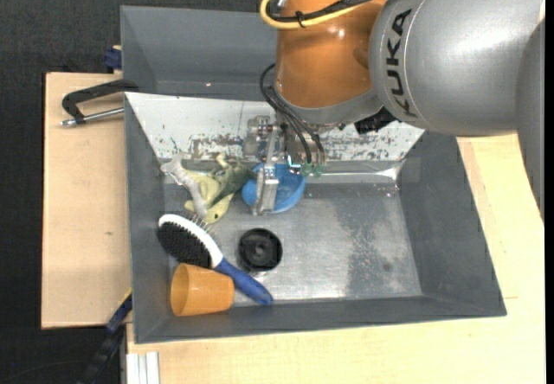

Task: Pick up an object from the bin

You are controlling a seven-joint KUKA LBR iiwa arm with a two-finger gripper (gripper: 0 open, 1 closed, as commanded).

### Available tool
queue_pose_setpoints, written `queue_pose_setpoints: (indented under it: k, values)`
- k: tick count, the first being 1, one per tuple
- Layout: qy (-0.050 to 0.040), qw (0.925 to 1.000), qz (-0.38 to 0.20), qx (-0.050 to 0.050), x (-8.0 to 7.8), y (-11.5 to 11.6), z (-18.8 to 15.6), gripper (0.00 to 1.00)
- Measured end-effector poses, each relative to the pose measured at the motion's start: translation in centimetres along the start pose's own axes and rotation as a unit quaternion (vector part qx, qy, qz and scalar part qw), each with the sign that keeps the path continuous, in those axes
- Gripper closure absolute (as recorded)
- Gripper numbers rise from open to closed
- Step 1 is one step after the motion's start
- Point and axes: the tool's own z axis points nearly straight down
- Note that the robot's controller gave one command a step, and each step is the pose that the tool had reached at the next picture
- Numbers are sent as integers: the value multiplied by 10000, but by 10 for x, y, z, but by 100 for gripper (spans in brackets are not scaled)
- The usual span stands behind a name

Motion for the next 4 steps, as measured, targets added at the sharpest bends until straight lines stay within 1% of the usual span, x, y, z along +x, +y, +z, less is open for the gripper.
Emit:
queue_pose_setpoints:
  k: [1,2,3,4]
  values:
    - [2,9959,-910,11,52,-55,117,0]
    - [-62,9975,-697,13,58,-28,148,0]
    - [-78,9976,-686,14,56,-29,144,100]
    - [-100,9992,-381,-14,45,-27,19,100]
